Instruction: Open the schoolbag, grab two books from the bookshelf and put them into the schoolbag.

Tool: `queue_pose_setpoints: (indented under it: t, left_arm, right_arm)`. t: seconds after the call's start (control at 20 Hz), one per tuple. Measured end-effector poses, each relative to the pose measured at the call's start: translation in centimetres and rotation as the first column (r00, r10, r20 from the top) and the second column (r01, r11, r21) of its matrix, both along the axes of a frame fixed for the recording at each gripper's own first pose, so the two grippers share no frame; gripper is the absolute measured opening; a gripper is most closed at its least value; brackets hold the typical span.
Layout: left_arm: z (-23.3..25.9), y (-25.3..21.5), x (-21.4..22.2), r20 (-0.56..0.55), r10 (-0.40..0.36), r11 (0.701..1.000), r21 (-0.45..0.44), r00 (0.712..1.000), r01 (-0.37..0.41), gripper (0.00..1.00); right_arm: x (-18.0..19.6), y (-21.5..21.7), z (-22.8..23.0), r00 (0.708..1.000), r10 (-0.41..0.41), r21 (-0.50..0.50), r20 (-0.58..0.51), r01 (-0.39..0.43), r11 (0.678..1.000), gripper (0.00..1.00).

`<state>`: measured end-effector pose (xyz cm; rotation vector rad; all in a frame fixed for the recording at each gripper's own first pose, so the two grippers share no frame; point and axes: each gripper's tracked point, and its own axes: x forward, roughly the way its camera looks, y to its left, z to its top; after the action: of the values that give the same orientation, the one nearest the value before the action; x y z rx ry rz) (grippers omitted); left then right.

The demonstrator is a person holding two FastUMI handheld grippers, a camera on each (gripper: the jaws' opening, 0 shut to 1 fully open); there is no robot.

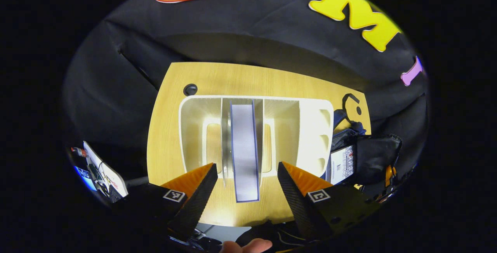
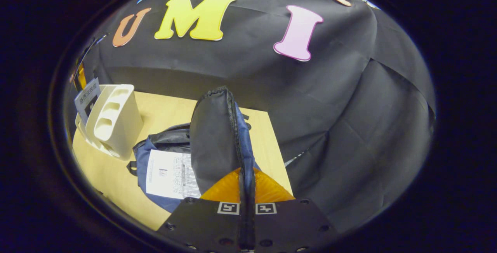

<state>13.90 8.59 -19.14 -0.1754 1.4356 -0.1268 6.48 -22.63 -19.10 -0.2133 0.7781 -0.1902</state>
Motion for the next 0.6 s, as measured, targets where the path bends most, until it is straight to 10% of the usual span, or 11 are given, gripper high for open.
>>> queue_pose_setpoints:
  t: [0.6]
  left_arm:
    - [-5.3, -0.1, -1.4, -0.144, -0.010, 0.998, 0.052, 0.990, 0.017, 0.75]
  right_arm:
    - [0.3, 0.1, -1.2, 1.000, 0.008, -0.009, -0.019, -0.008, 1.000, 0.00]
